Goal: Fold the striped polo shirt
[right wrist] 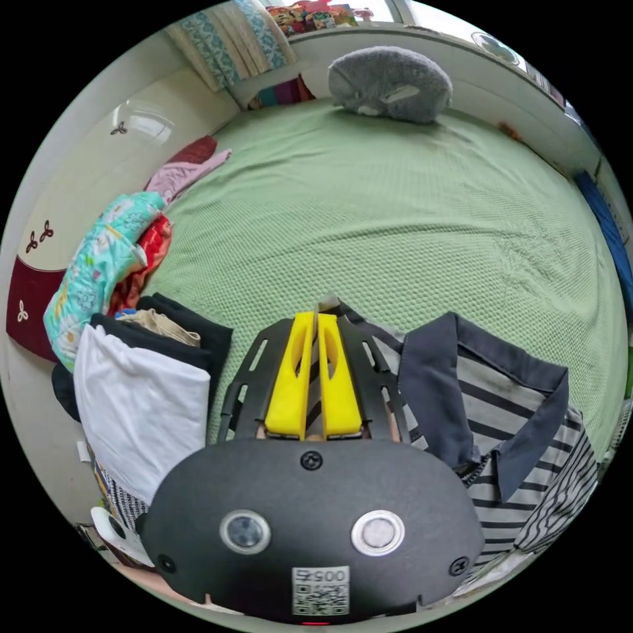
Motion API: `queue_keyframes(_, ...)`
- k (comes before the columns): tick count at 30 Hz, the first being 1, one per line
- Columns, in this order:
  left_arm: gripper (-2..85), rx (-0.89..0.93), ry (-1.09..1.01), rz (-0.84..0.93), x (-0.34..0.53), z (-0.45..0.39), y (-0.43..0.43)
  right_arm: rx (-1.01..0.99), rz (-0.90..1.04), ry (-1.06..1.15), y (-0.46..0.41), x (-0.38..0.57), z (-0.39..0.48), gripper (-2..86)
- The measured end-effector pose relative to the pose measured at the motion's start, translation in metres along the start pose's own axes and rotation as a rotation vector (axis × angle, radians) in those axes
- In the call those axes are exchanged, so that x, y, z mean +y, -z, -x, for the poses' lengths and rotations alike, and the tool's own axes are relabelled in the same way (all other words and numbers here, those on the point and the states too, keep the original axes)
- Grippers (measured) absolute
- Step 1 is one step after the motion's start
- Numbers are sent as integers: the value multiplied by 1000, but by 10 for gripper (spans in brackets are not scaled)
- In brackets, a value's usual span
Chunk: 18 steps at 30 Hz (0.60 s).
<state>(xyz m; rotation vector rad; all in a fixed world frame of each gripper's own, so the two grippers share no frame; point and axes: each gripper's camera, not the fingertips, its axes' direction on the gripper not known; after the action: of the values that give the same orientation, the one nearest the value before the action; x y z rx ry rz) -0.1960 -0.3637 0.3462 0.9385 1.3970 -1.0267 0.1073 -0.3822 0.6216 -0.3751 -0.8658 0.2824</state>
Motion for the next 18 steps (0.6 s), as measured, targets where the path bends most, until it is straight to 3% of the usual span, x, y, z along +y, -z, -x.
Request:
queue_keyframes(2, 50, 7, 8, 20, -2, 5, -5, 14, 24, -3, -10, 2, 6, -8)
queue_keyframes(8, 44, 275, 27, -83, 8, 34, 20, -40, -309, 118, 66, 41, 32, -9)
queue_keyframes(10, 8, 278, 19, -204, 17, 40, 42, -47, -246, 213, 81, 54, 40, -8)
queue_keyframes(14, -4, 137, 30, -214, 17, 38, 48, 106, -165, 285, 77, 81, 44, -2)
queue_keyframes(18, -6, 371, -107, -78, 5, 18, 20, 232, -11, 323, 44, 100, 45, 18)
